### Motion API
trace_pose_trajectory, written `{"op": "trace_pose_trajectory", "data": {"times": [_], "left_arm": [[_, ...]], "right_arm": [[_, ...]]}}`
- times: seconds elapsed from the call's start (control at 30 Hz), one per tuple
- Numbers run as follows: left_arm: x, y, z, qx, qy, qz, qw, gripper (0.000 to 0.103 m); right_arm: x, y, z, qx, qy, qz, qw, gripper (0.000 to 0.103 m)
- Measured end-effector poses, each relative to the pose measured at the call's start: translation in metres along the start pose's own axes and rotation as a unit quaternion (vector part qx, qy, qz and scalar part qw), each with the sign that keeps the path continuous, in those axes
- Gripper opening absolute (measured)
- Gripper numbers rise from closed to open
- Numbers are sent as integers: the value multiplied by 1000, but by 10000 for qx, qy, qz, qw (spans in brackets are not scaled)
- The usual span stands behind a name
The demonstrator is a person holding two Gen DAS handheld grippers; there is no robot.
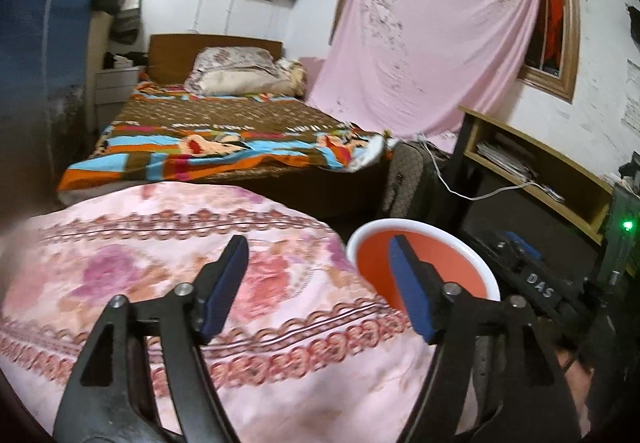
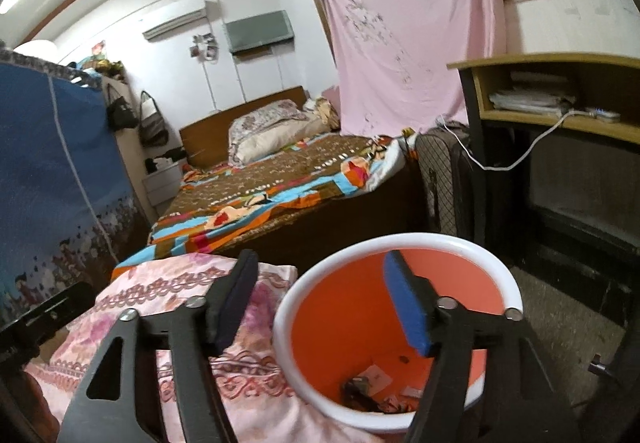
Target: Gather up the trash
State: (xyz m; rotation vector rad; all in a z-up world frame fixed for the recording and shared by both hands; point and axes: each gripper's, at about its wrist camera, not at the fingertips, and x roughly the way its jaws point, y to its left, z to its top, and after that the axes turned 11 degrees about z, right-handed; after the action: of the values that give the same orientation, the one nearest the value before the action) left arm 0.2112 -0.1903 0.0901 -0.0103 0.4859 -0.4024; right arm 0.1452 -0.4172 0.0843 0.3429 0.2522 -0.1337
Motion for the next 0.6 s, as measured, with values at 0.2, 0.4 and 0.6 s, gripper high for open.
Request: {"op": "trace_pose_trajectory", "data": {"times": [0.2, 0.4, 0.6], "left_arm": [[-37, 23, -16, -151, -262, 347, 9989, 71], [-72, 39, -33, -217, -556, 769, 9953, 90], [-97, 51, -55, -271, -708, 1064, 9914, 91]], "right_arm": [[-24, 18, -8, -133, -139, 196, 9996, 79], [-46, 34, -21, -269, -143, 338, 9990, 93], [-63, 53, -37, -536, -89, 427, 9976, 103]]}}
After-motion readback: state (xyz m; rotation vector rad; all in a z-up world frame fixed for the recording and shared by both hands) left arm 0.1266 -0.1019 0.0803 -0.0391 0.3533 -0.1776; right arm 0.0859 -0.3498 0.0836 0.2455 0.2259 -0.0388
